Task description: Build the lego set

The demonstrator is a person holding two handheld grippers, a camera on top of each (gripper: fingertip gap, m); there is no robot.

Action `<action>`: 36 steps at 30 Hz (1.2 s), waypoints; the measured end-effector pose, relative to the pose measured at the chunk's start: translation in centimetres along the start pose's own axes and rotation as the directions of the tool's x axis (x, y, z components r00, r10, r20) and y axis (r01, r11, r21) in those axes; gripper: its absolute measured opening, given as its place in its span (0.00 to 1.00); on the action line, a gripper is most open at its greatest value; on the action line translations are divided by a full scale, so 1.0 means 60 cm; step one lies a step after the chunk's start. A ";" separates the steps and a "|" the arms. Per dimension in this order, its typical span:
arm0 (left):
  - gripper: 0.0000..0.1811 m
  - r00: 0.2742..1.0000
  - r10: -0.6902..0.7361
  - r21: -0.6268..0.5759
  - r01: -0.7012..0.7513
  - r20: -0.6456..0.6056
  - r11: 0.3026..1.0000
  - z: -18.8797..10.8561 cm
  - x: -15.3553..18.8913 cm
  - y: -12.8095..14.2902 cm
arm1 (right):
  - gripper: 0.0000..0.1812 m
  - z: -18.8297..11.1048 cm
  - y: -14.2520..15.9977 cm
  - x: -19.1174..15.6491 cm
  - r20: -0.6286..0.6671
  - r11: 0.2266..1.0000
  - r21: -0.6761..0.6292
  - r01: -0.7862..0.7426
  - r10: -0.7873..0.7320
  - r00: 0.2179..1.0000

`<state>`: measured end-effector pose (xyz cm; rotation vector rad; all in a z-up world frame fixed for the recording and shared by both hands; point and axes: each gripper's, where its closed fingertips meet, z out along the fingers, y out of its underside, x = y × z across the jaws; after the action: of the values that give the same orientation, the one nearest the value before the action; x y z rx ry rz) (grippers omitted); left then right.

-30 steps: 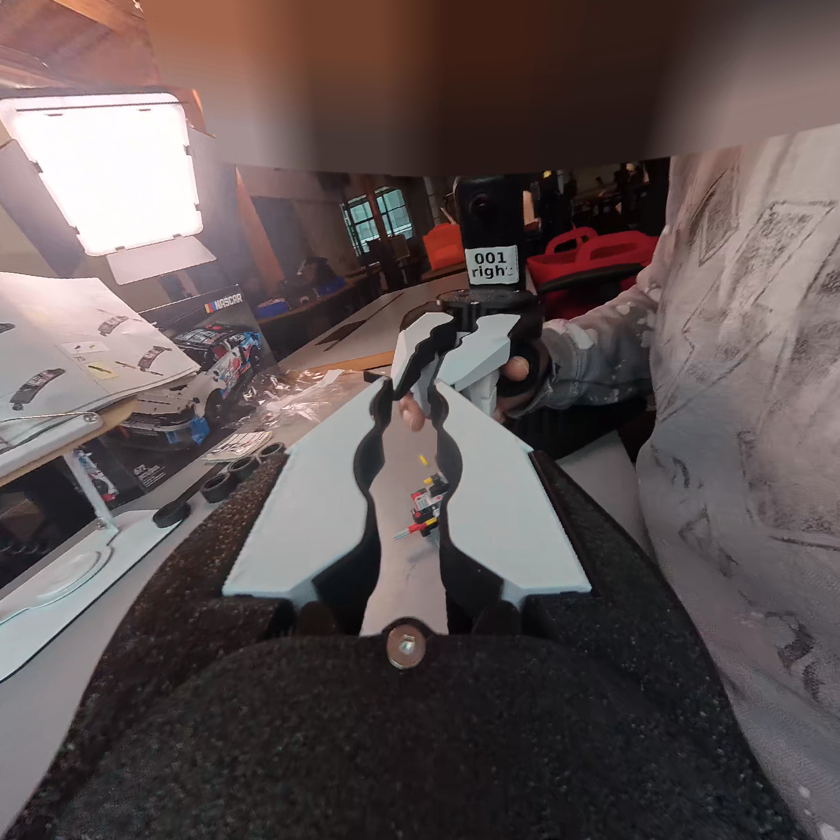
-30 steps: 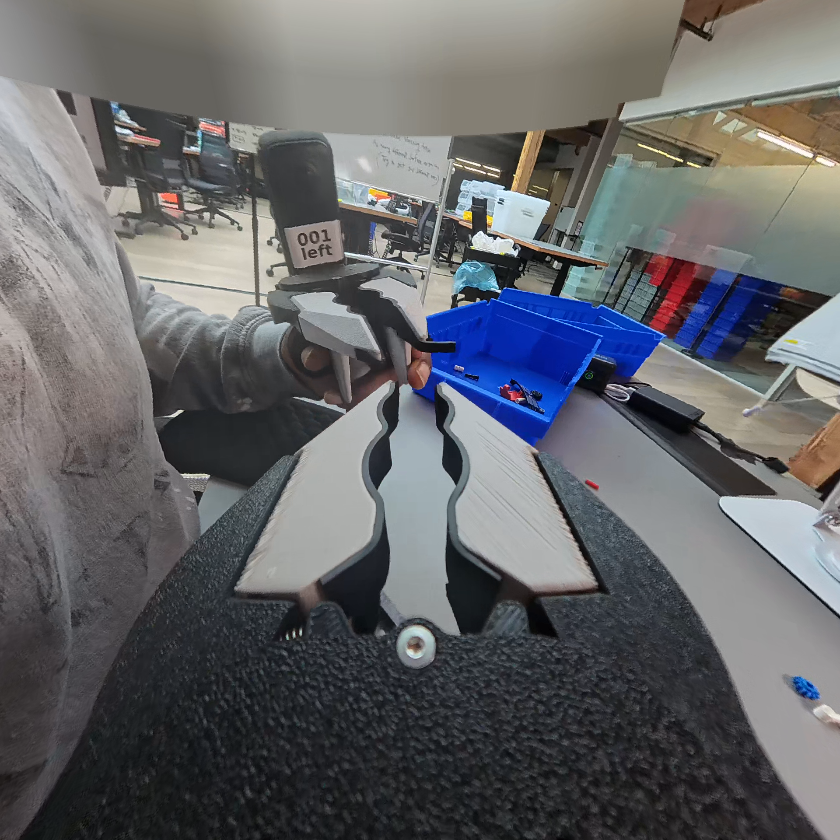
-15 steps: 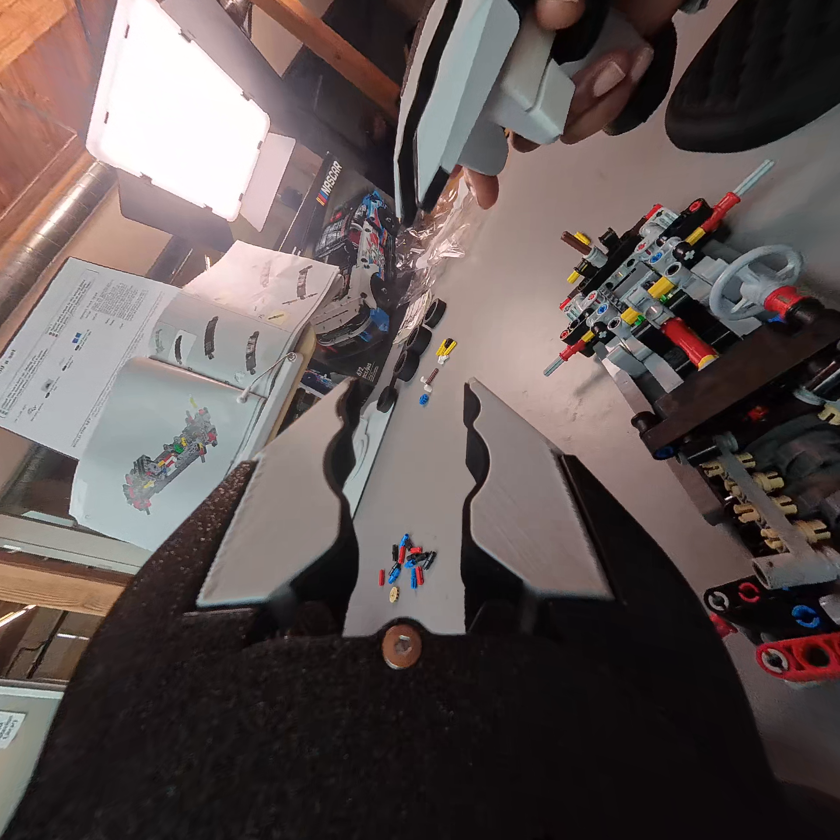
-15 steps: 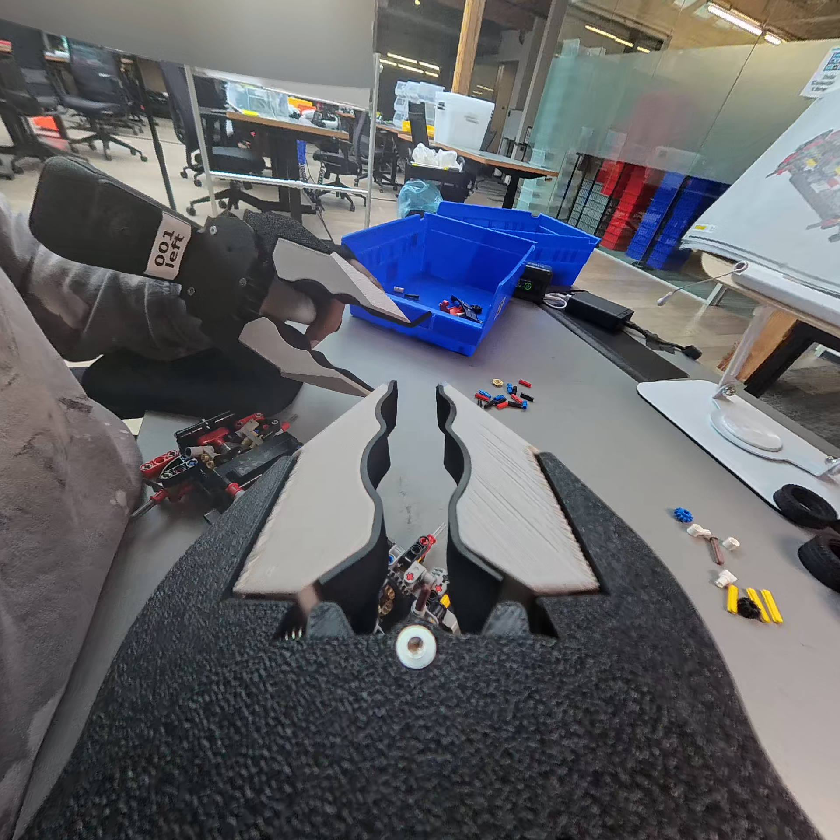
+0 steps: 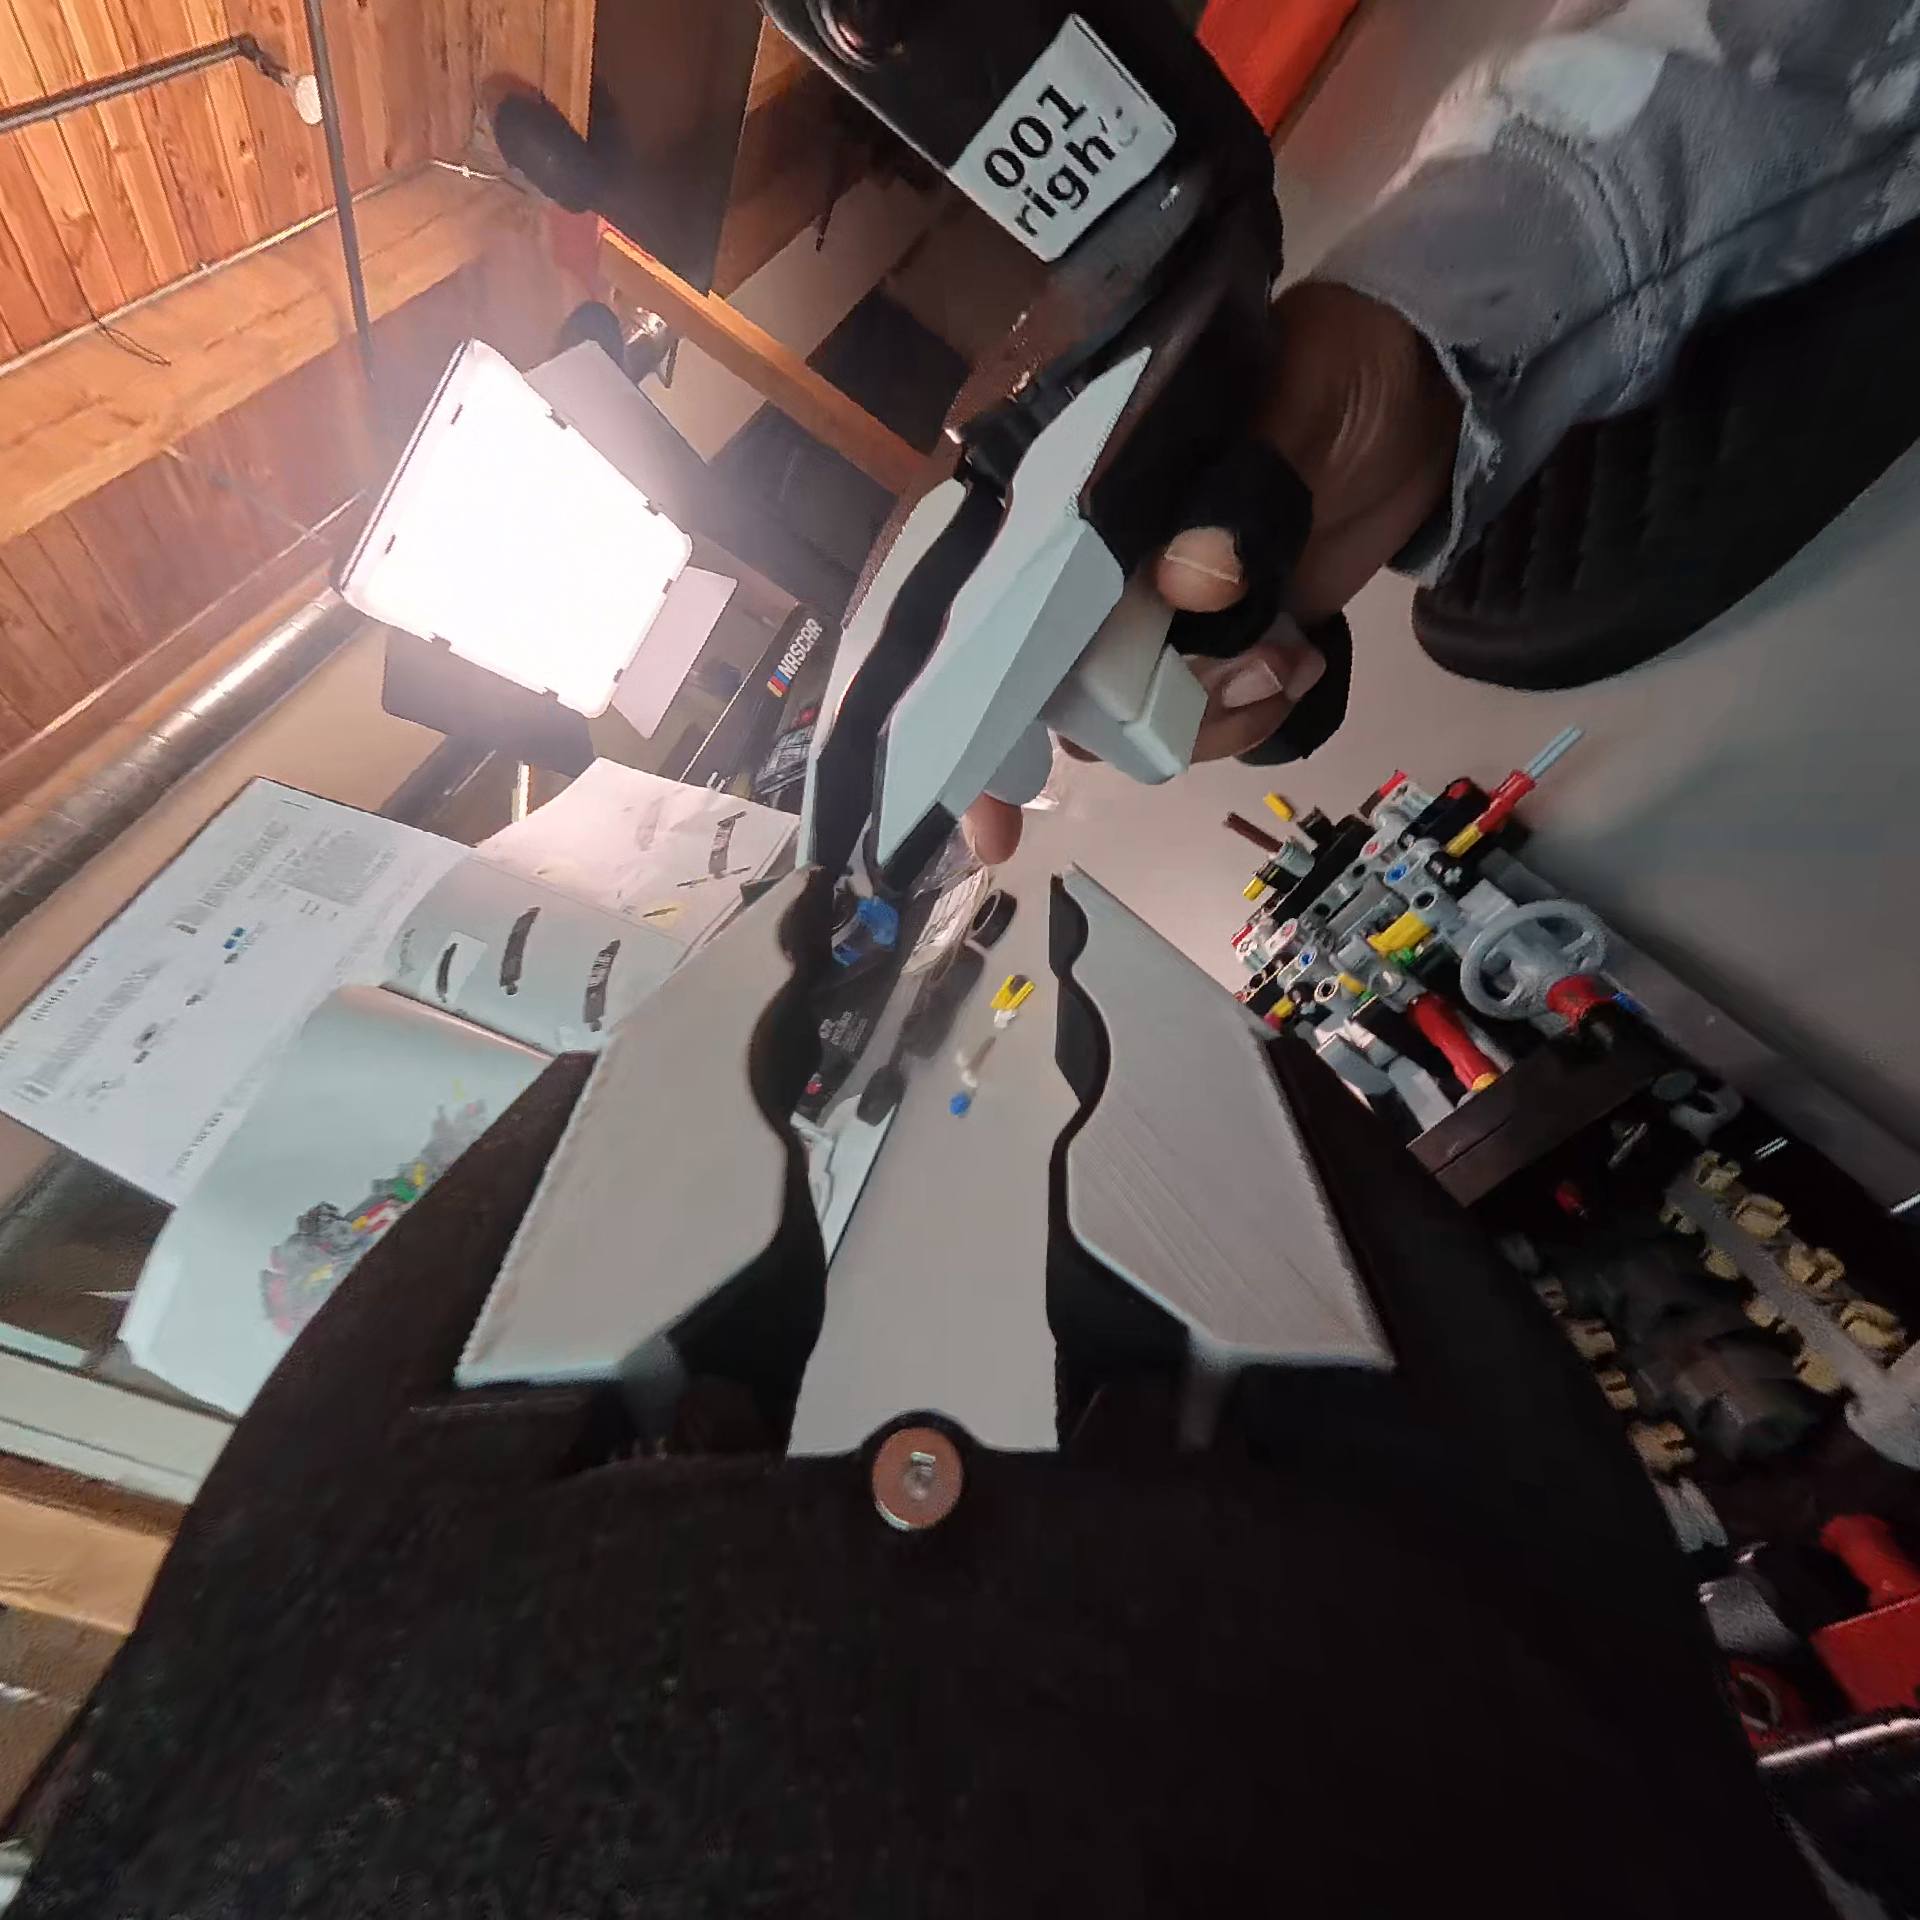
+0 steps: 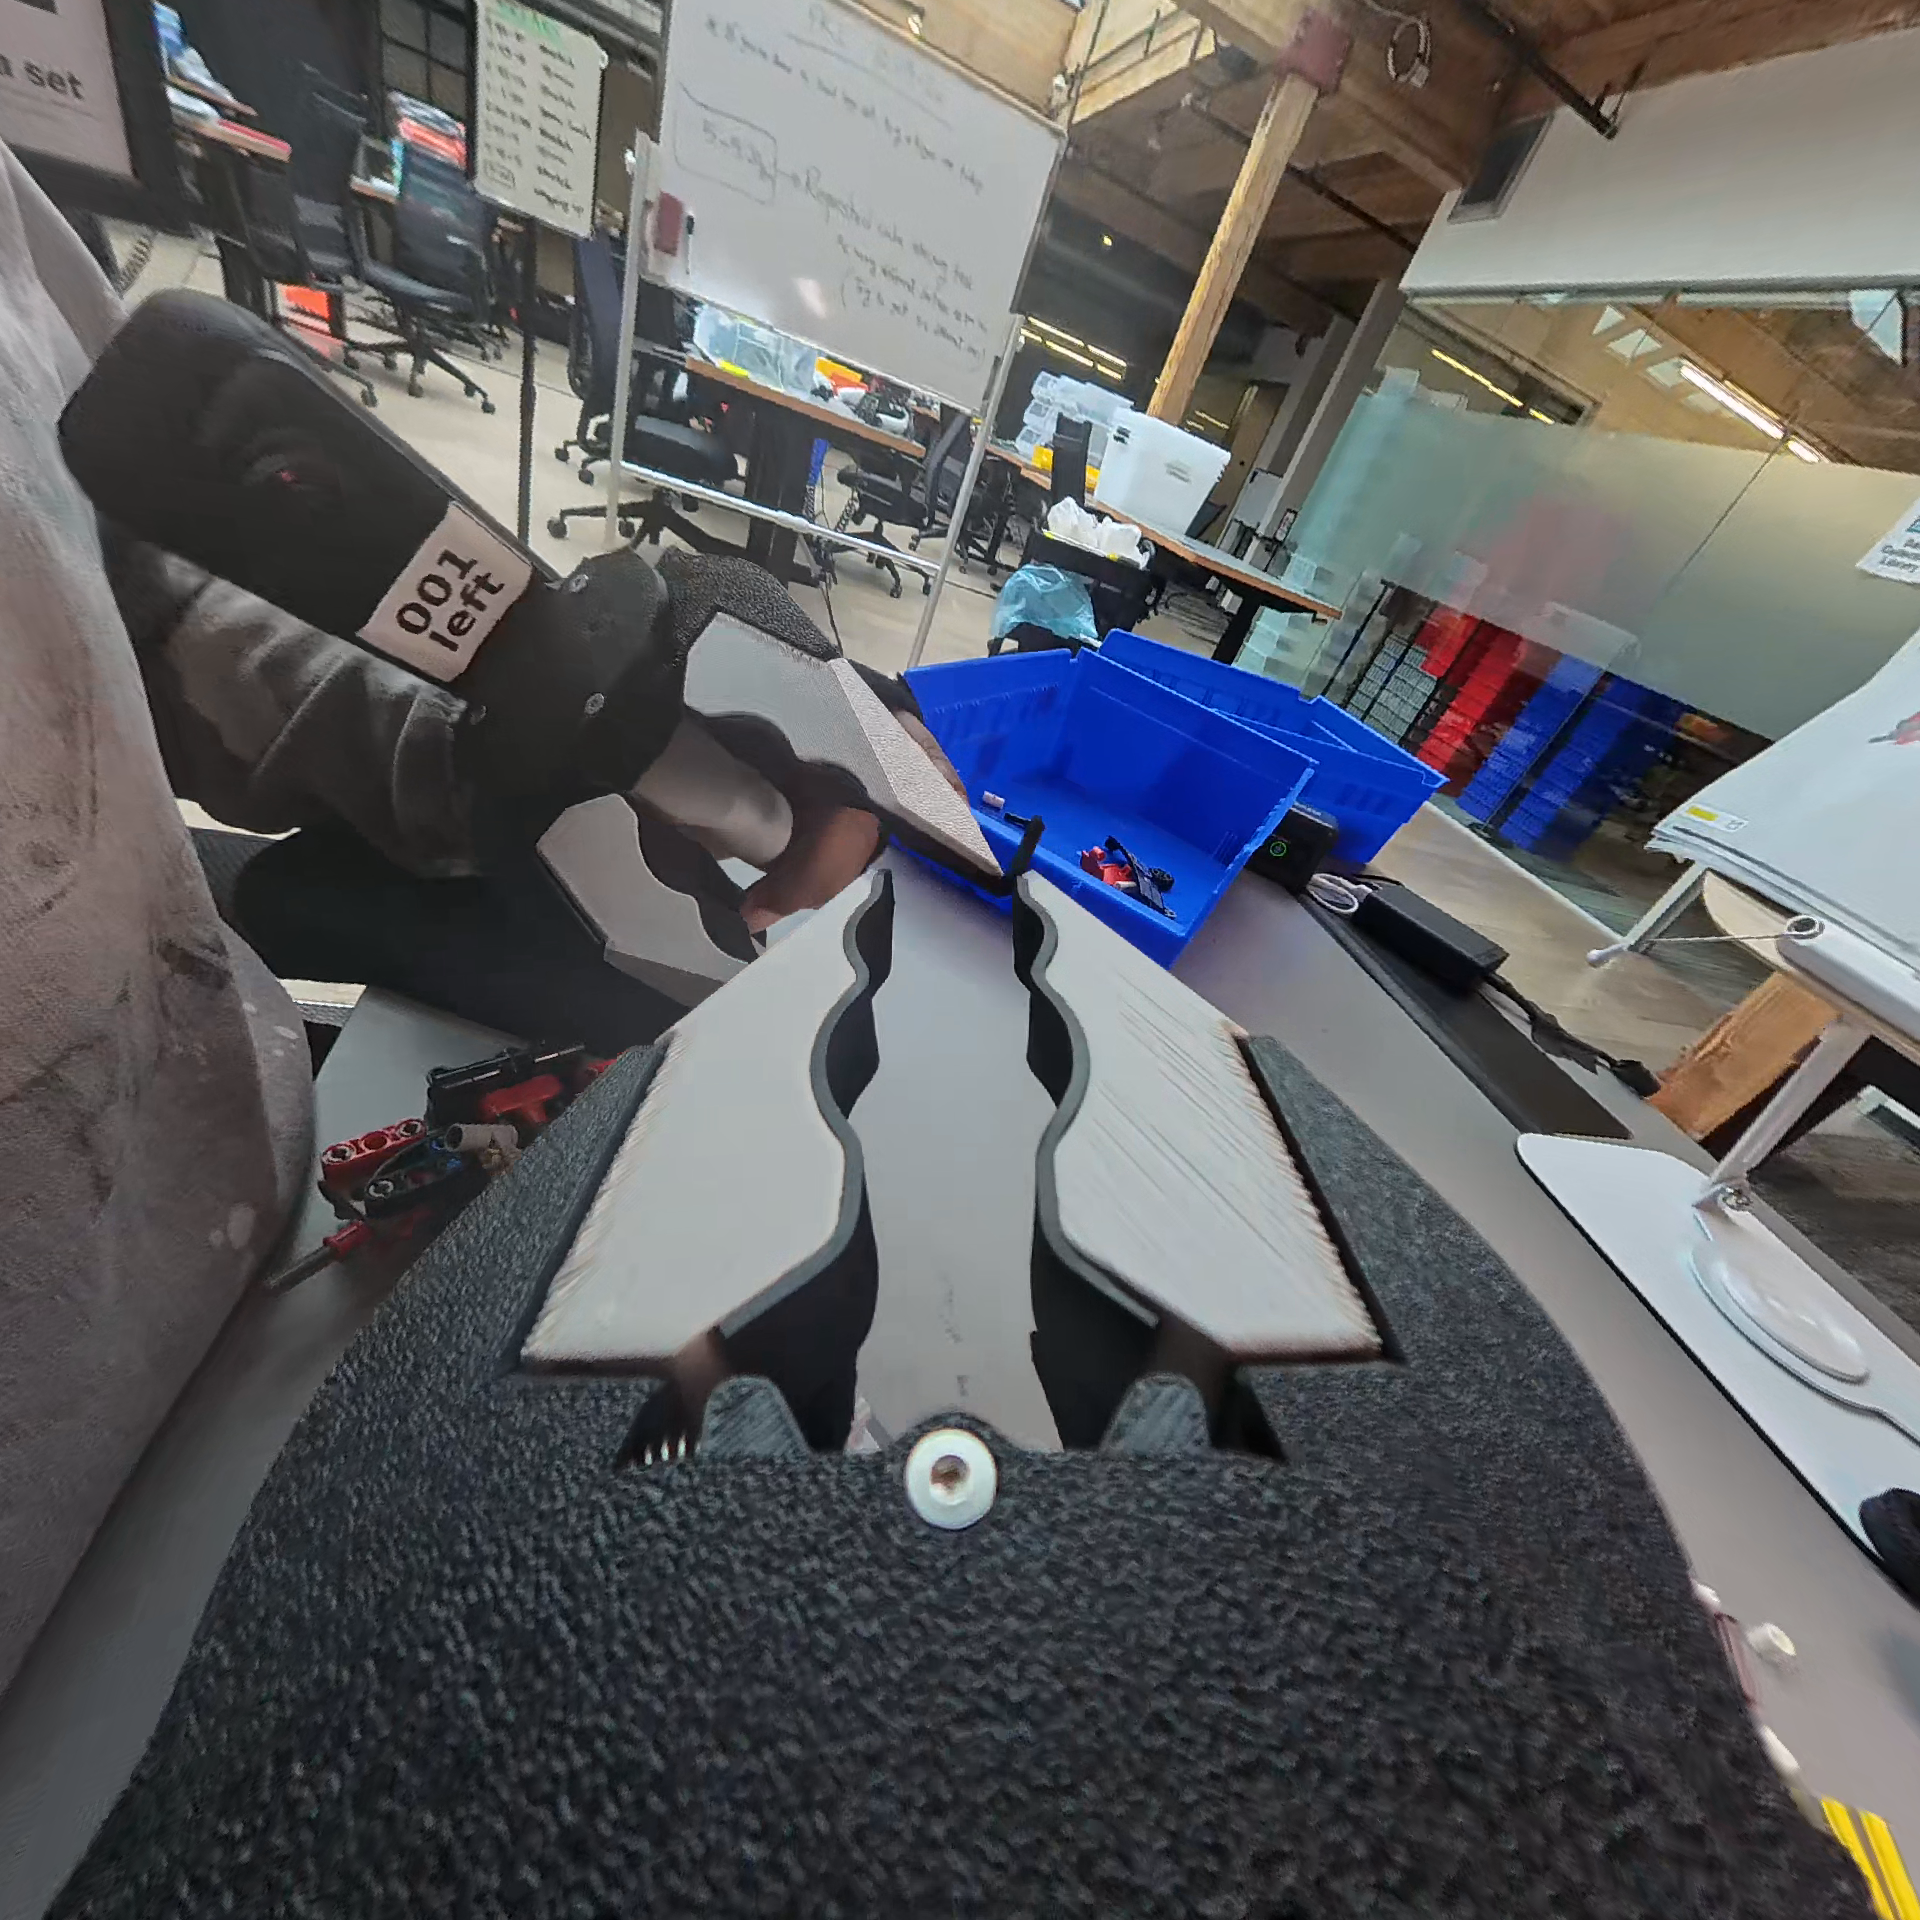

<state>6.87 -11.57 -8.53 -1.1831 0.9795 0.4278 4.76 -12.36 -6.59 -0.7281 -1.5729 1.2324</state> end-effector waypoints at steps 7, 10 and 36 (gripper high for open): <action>0.23 0.908 -0.393 0.133 0.411 -0.146 0.902 -0.013 -0.011 -0.033 | 0.08 0.001 -0.016 -0.001 0.026 0.997 0.055 -0.044 0.043 0.999; 0.21 0.856 -0.475 0.159 0.508 -0.205 0.847 -0.020 -0.013 -0.042 | 0.07 0.001 -0.019 -0.005 0.049 0.997 0.059 -0.048 0.045 0.998; 0.09 0.662 -0.662 0.129 0.734 -0.352 0.667 -0.029 -0.015 -0.048 | 0.03 0.011 -0.016 -0.022 0.118 0.993 0.026 -0.116 0.113 0.987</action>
<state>7.79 -14.04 -6.25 -1.2948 0.6946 -0.5061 4.69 -14.08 -6.14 -0.7457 -1.6191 1.4038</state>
